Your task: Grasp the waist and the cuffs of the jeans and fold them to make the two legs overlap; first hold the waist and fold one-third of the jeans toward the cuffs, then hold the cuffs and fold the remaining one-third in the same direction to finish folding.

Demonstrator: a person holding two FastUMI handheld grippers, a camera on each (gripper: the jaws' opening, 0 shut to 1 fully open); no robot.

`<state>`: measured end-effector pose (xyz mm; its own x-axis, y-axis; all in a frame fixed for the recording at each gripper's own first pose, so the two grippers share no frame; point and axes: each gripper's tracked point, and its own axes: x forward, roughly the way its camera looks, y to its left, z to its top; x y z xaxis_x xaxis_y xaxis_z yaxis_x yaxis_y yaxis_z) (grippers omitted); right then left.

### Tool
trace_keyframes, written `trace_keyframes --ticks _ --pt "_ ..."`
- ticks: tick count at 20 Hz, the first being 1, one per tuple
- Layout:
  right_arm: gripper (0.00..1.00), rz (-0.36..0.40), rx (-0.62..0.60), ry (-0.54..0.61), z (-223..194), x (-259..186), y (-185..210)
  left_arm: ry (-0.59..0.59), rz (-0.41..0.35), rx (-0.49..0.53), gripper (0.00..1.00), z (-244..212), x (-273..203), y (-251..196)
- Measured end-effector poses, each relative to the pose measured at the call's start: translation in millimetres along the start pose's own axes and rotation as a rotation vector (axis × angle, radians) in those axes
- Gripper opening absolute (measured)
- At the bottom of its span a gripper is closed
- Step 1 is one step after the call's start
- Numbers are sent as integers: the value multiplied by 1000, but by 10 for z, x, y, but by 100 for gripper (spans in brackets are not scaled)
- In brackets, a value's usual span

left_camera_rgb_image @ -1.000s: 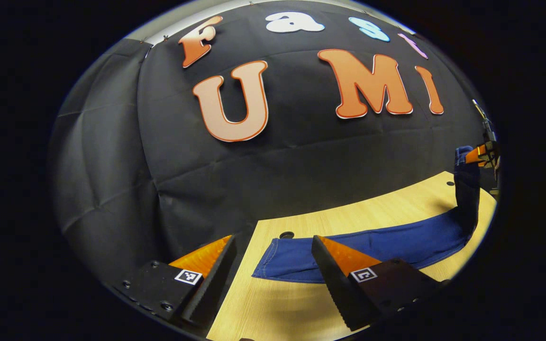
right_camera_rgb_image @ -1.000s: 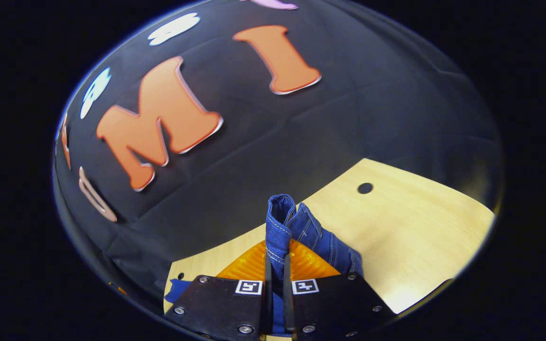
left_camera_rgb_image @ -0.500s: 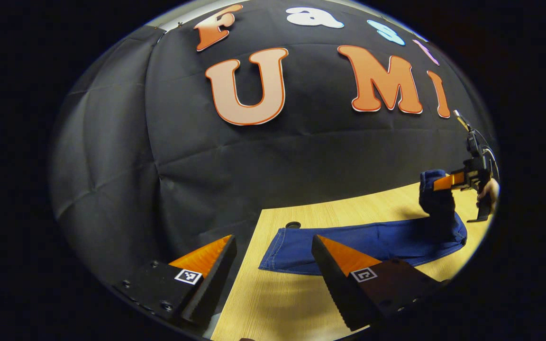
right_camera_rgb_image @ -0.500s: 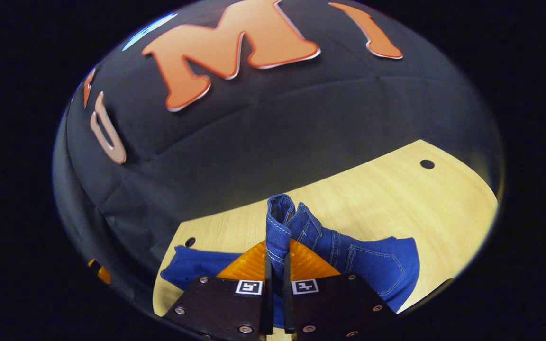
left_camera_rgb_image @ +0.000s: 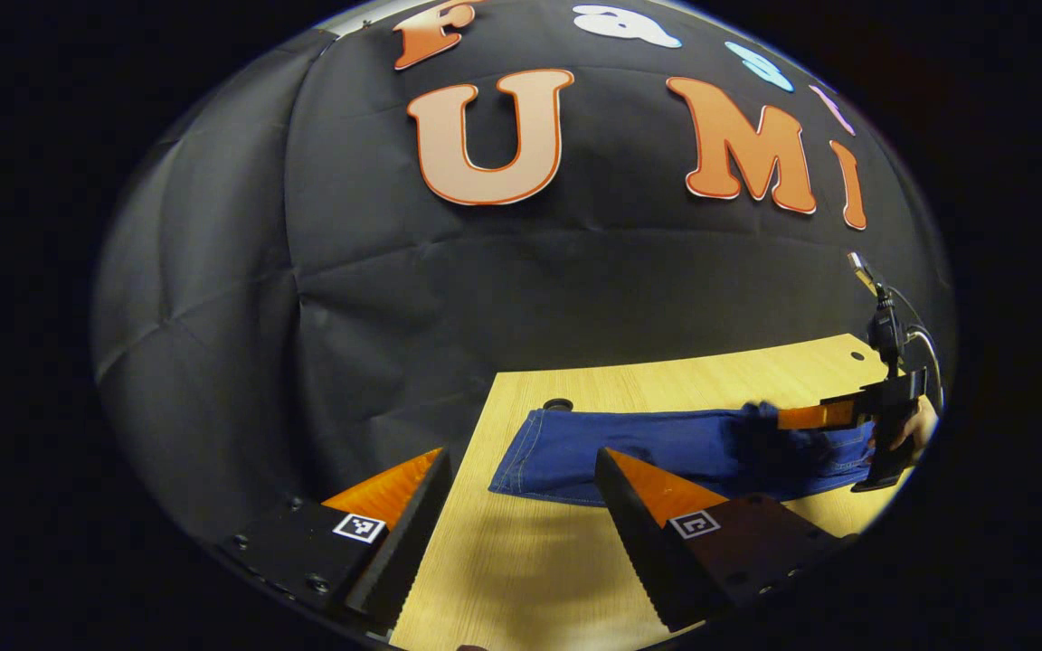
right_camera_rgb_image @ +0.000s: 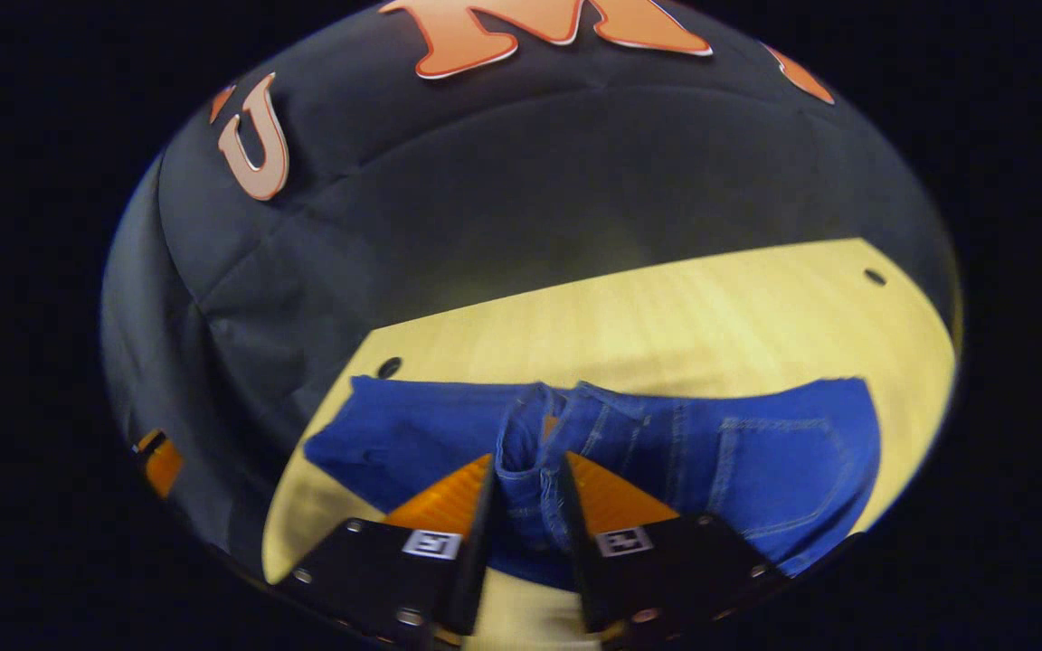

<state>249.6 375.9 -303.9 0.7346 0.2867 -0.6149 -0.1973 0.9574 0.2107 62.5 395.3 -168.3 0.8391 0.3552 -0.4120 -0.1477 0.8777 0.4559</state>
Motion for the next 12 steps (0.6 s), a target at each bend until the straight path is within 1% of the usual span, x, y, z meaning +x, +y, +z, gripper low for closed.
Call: trace_keyframes --ticks 2,3,4,6,7,8,9,11,12 --pt "66 -33 -32 -19 35 -67 -65 8 -3 -21 98 -37 17 35" --pt "98 -40 -45 -18 19 -86 -81 17 -5 -34 98 -67 42 64" --pt "96 -42 -55 -16 32 -115 -97 30 -9 -48 98 -111 77 102" --pt "97 -46 -70 -18 69 -192 -138 67 -23 -82 98 -198 185 194" --pt "97 -47 -74 -25 110 -253 -142 89 -37 -110 98 -250 257 228" --pt "98 -46 -79 -33 151 -294 -152 108 -62 -159 98 -308 339 258" --pt "98 -42 -84 -37 189 -340 -157 138 -107 -231 98 -363 429 252" --pt "97 -39 -102 -44 242 -441 -179 207 -204 -415 99 -469 645 188" --pt "97 -45 -118 -47 262 -489 -214 247 -236 -507 98 -595 768 172"
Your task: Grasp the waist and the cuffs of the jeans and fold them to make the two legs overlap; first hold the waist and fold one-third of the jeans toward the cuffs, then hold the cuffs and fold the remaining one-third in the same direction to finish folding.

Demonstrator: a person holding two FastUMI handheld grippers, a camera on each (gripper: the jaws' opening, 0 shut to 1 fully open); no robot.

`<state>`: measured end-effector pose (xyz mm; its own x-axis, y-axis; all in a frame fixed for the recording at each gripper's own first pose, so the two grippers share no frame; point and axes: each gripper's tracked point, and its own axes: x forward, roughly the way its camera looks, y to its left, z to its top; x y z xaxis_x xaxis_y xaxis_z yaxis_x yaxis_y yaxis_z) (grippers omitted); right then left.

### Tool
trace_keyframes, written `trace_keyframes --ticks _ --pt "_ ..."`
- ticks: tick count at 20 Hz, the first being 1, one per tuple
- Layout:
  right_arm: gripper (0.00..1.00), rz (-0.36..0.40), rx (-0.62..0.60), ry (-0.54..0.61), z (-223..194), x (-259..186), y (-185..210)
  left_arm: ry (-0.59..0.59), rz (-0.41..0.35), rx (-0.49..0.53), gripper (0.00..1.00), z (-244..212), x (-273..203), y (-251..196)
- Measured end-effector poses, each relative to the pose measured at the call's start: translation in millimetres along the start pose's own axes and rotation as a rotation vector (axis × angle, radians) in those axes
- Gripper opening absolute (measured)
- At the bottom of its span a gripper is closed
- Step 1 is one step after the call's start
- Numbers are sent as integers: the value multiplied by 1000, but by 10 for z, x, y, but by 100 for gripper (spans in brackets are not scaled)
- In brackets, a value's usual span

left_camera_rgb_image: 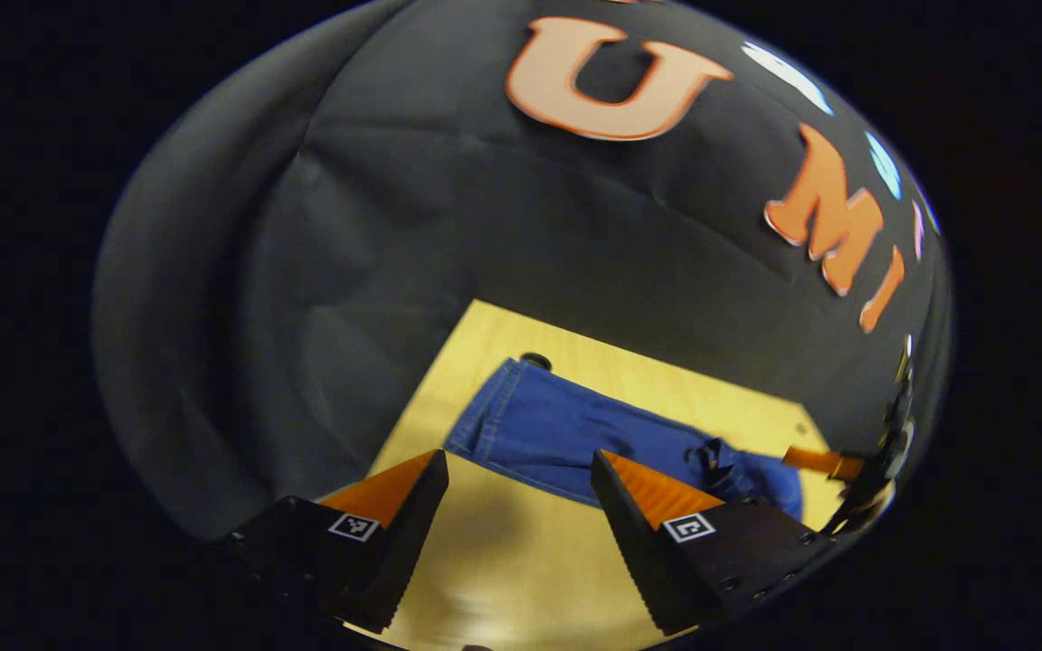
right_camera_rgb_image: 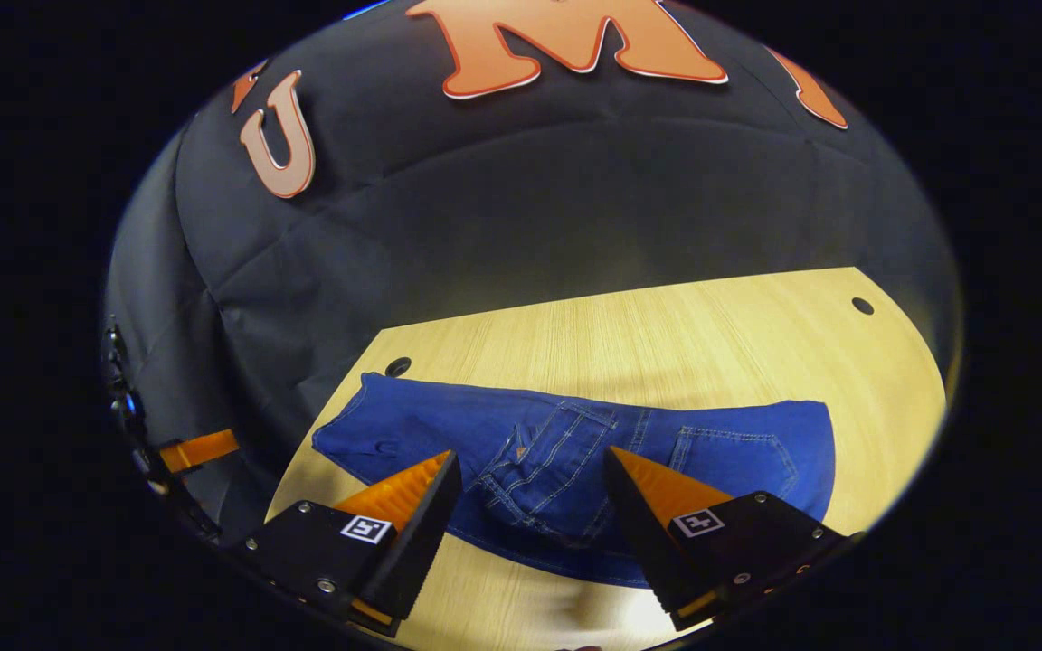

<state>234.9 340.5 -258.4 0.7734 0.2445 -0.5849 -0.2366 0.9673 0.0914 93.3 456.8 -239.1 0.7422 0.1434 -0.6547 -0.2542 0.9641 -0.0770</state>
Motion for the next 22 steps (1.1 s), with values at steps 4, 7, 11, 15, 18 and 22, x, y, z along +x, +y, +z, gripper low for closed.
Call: trace_keyframes --ticks 4,7,11,15,18,22 --pt "97 -33 -29 -4 18 -131 -219 105 -10 -235 98 40 502 454" --pt "97 -55 11 4 16 -167 -420 123 -14 -324 97 142 878 653" --pt "97 -106 32 11 -4 -156 -665 218 14 -266 98 -69 1298 861" --pt "98 -110 67 32 -76 -131 -742 206 -78 -323 98 -74 1399 616" --pt "98 -103 87 50 -122 -80 -749 197 -111 -421 97 -124 1486 426" --pt "98 -86 140 66 -161 -61 -763 208 -182 -638 92 -363 1831 -34"
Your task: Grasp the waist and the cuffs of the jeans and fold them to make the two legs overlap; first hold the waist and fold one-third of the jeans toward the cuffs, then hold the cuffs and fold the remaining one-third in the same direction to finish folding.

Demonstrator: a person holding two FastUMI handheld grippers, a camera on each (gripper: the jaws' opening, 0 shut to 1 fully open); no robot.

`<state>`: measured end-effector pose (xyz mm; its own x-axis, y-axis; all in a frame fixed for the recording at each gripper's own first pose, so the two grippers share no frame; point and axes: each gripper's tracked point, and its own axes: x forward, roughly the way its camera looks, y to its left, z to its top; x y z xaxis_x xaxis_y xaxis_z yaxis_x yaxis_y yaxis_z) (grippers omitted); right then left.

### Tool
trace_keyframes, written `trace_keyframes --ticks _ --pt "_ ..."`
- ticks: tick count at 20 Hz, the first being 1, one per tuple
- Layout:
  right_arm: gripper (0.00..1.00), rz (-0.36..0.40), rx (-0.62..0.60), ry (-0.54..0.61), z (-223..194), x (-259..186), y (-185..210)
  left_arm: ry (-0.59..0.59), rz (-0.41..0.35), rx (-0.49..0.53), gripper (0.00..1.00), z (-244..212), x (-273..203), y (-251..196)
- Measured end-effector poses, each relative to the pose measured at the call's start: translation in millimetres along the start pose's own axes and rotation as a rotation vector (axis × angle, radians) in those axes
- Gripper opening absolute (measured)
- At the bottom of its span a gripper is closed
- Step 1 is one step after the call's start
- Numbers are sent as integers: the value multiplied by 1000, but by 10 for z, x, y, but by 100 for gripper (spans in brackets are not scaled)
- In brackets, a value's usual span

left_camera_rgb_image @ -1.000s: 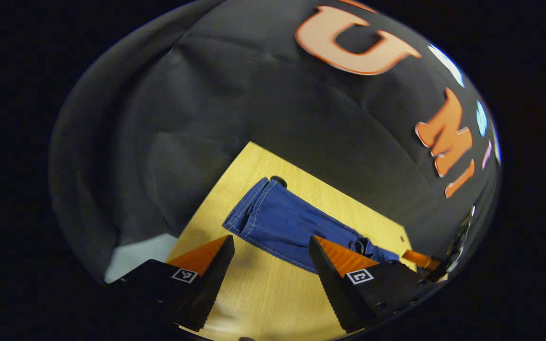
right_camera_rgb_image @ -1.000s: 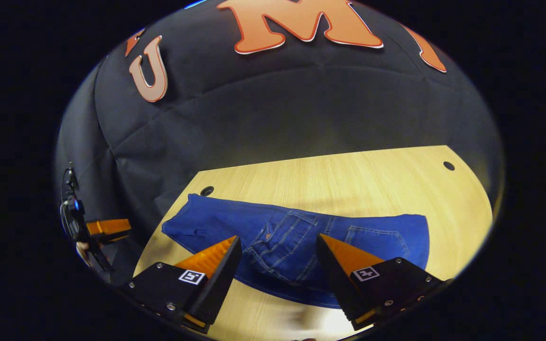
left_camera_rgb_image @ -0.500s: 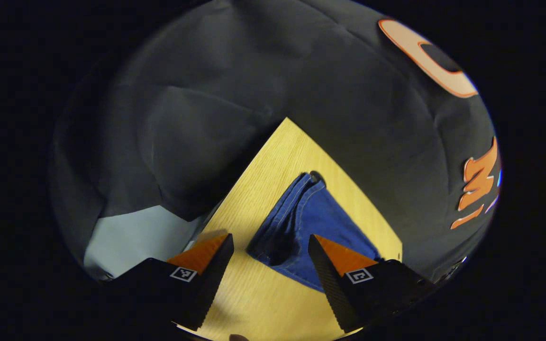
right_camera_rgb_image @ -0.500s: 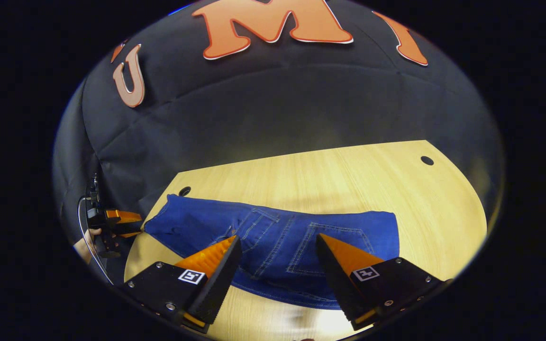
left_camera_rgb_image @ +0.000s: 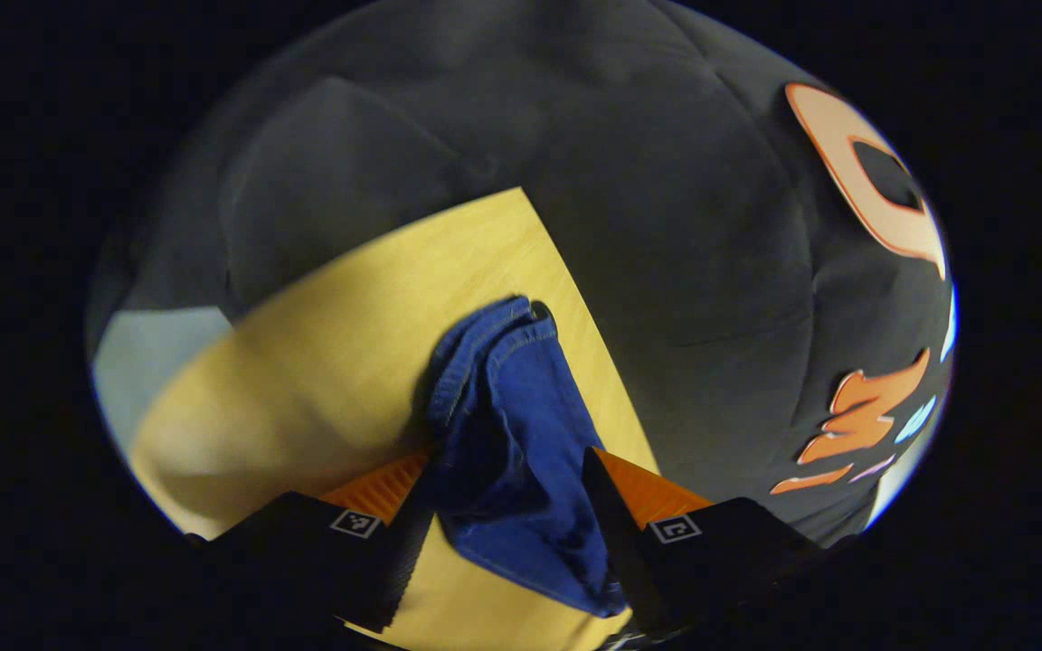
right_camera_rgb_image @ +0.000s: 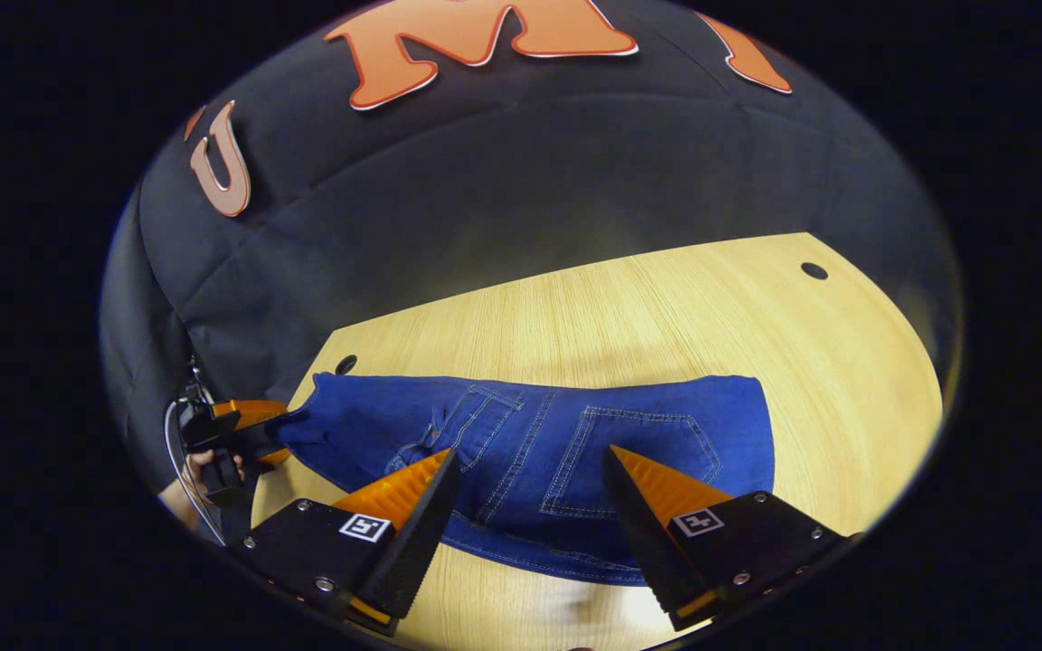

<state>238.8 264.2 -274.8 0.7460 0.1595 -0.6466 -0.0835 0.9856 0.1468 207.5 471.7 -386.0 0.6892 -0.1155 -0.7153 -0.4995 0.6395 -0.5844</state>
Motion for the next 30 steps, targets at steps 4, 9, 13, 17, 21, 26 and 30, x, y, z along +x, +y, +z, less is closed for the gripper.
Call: trace_keyframes --ticks 4,9,13,17,21,26,30 --pt "98 -23 -6 26 -70 -15 -182 -105 126 -27 12 7 121 168" --pt "98 -32 11 22 9 -51 -437 -215 52 140 6 73 -426 -548" --pt "98 -18 37 -9 220 -150 -612 -249 -6 291 6 -109 -898 -1346" --pt "98 5 60 -33 410 -344 -879 -256 -63 484 6 -710 -850 -2448" --pt "97 14 97 -61 555 -599 -1332 -259 -86 709 7 -1343 -850 -3138" --pt "97 -12 142 -85 691 -920 -2053 -212 -100 909 6 -2325 -816 -3691" --pt "97 -44 186 -99 692 -1145 -2629 -132 -99 1027 6 -3189 -524 -3960"
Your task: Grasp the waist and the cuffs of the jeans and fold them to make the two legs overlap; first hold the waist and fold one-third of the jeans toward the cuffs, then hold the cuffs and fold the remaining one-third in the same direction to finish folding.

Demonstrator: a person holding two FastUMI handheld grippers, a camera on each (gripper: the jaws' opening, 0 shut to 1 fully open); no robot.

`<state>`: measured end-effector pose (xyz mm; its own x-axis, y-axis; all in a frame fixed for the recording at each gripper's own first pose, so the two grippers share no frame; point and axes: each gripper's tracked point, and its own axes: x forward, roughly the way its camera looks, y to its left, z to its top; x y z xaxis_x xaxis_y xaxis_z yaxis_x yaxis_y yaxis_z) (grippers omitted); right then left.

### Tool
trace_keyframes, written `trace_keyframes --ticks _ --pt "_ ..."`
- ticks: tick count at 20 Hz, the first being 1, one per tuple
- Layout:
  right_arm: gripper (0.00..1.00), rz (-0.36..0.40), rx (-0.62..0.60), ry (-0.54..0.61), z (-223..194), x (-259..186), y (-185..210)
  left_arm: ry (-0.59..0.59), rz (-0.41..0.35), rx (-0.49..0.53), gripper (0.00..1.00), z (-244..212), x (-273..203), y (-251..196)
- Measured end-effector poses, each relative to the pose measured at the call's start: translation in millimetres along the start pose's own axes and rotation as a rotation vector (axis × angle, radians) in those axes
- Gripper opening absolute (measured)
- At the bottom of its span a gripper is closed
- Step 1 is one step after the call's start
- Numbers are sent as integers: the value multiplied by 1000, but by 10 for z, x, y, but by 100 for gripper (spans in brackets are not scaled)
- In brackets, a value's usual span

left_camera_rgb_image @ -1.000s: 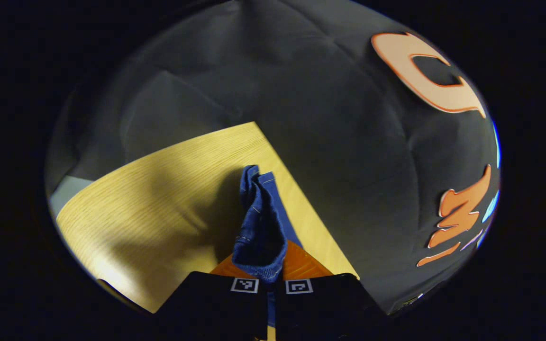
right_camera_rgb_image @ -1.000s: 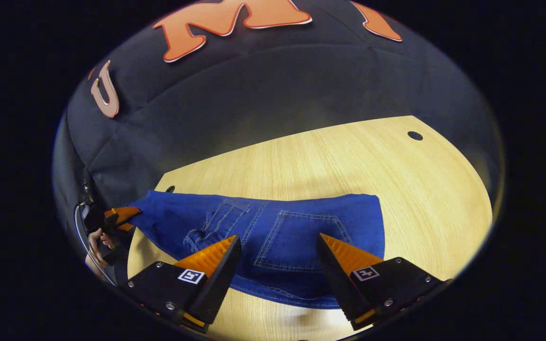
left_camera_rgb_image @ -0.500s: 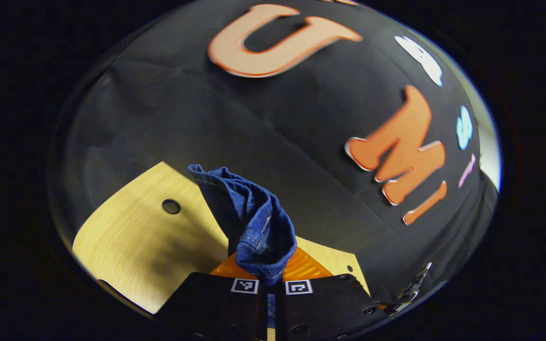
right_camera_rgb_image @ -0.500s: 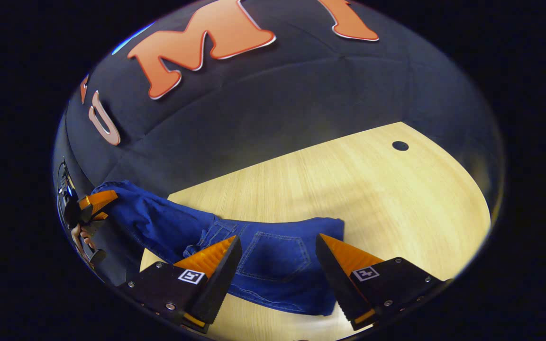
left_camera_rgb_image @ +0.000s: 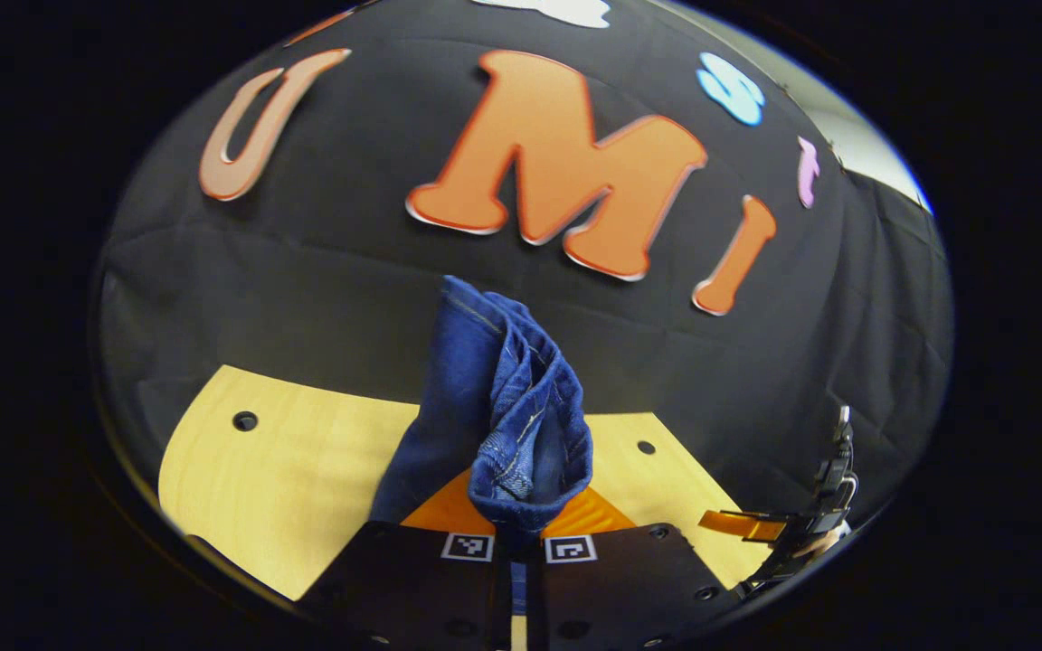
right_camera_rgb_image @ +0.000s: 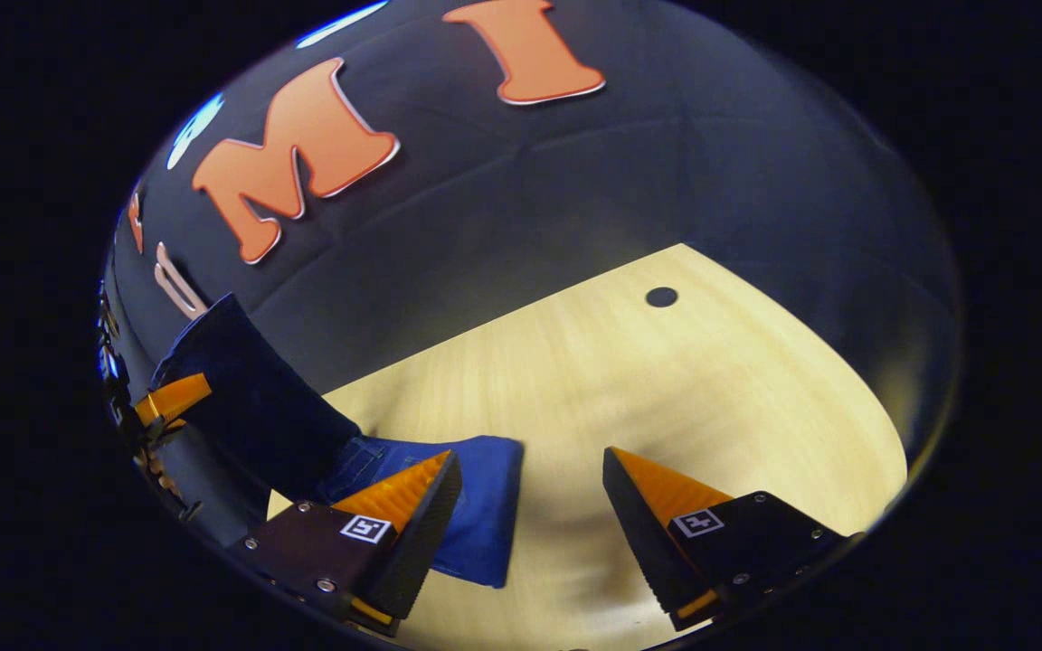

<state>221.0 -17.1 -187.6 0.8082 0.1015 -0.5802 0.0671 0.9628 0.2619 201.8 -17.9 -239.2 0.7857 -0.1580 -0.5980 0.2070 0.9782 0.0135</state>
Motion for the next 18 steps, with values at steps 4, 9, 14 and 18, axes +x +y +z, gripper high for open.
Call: trace_keyframes --ticks 4,9,14,18 --pt "97 -28 32 12 -78 -126 -490 157 -25 46 6 -850 413 -629" --pt "97 -45 32 39 -215 -90 -668 333 26 187 9 -1957 742 -930" --pt "97 -37 -11 70 -358 -74 -728 409 56 335 11 -2475 896 -1061" --pt "97 -19 -13 81 -383 -43 -662 441 -41 336 77 -2732 889 -1549"
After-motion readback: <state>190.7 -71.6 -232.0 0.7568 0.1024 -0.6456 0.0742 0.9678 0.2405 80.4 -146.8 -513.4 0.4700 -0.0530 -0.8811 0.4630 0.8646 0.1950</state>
